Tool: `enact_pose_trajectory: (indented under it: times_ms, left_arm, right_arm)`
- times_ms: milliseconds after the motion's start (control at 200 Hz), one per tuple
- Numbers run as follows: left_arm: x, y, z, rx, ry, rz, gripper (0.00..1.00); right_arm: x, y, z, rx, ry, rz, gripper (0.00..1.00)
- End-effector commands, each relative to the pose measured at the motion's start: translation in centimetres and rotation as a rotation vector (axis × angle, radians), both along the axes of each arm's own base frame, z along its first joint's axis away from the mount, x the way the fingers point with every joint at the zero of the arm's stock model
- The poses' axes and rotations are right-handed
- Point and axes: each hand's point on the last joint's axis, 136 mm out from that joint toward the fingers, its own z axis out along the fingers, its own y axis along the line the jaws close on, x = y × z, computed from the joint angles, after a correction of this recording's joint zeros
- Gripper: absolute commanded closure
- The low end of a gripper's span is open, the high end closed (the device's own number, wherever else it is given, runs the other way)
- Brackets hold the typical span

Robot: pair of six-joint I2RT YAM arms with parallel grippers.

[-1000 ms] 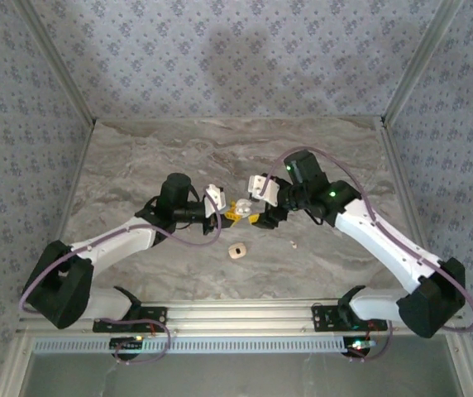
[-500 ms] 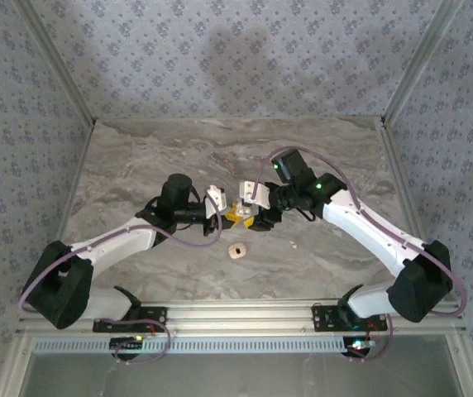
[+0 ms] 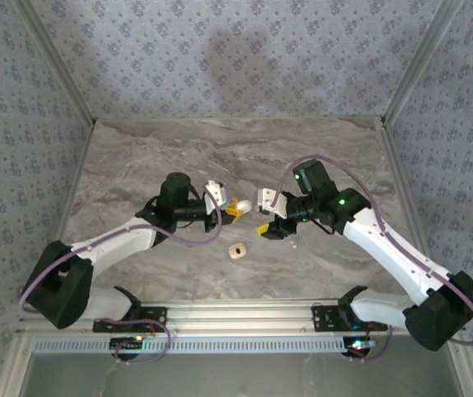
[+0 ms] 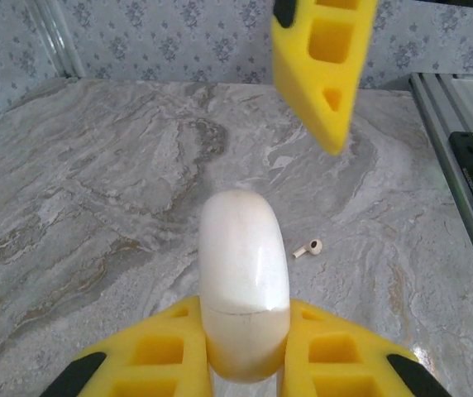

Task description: Insert wireless bluetooth earbuds into charging case

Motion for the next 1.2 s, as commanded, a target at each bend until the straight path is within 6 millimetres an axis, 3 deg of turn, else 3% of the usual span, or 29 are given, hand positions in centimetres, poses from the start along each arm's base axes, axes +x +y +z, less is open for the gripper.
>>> enact_pose_trajectory:
  times_ms: [0, 90, 205, 445, 725, 954, 1194]
  left_arm:
    - [2.1, -0.3, 1.4, -0.024, 0.077, 0.084, 0.87]
    - [3.8, -0.2, 0.8, -0.018, 0.246, 0.178, 0.86]
    - [5.2, -0.1, -0.2, -0.015, 0.472, 0.265, 0.87]
    - [7.7, -0.9, -2.8, -0.012, 0.909, 0.454, 0.87]
    - [10.7, -2.5, -7.9, 0.075, 1.258, 0.617, 0.87]
    - [12.3, -3.6, -11.5, 0.071, 1.378, 0.689, 0.87]
    - [12.9, -4.2, -13.6, 0.089, 1.432, 0.725, 0.86]
  right_arm:
    - [2.2, -0.1, 1.9, 0.115, 0.033, -0.155, 0.38]
    - [4.4, -1.1, 2.1, 0.188, 0.113, -0.356, 0.36]
    - [6.5, -3.1, 0.7, 0.220, 0.254, -0.637, 0.30]
    - [7.2, -5.8, -3.1, 0.278, 0.532, -1.002, 0.28]
    - [6.7, -7.9, -4.1, 0.365, 0.558, -1.155, 0.29]
    - [5.8, -8.8, -3.0, 0.403, 0.521, -1.171, 0.30]
    - [5.2, -8.7, -3.1, 0.395, 0.521, -1.171, 0.31]
